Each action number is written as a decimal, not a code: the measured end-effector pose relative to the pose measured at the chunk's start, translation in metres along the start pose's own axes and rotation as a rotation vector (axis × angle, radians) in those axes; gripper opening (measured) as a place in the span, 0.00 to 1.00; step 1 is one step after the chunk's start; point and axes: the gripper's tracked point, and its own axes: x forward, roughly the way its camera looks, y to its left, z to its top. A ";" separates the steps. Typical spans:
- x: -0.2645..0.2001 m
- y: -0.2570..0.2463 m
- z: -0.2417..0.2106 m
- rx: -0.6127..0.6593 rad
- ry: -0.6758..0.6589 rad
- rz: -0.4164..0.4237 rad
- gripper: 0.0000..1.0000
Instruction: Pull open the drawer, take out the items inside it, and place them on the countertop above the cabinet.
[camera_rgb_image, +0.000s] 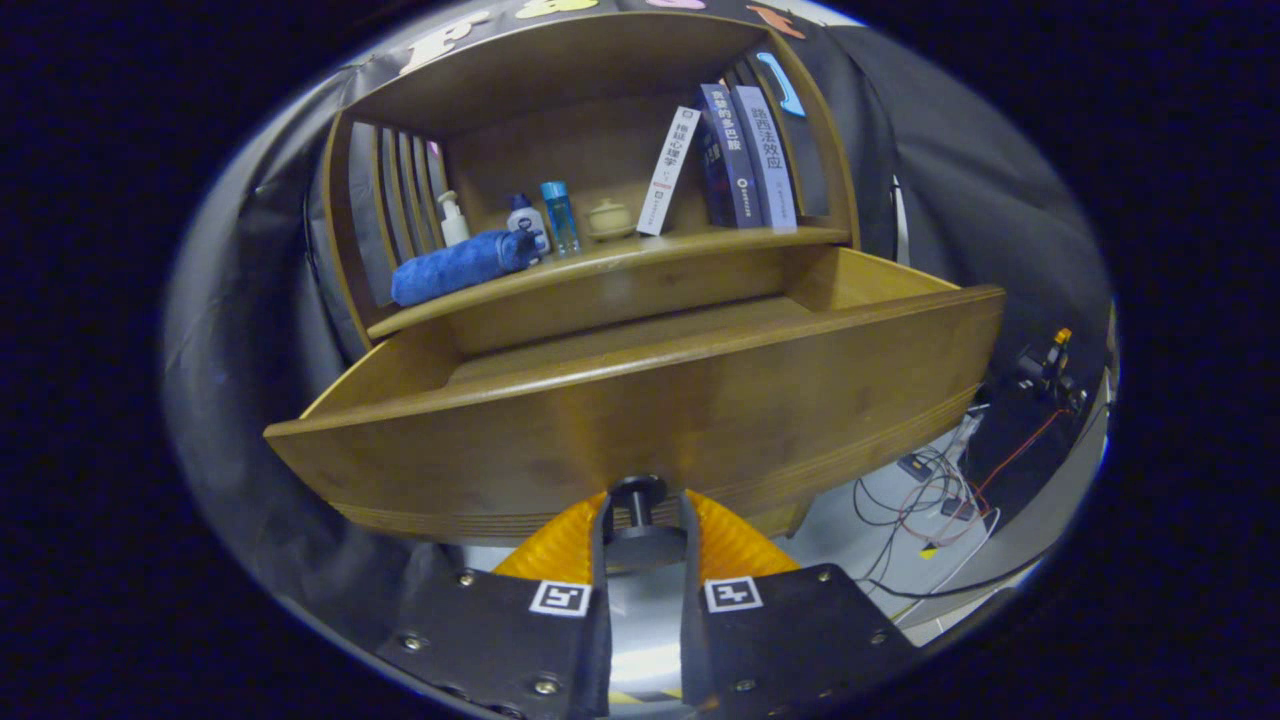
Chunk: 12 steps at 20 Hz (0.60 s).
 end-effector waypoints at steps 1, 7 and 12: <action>-0.005 0.000 -0.005 0.009 0.002 -0.004 0.28; -0.013 0.002 -0.011 0.005 -0.005 0.000 0.27; -0.012 0.003 -0.010 -0.005 -0.032 -0.002 0.35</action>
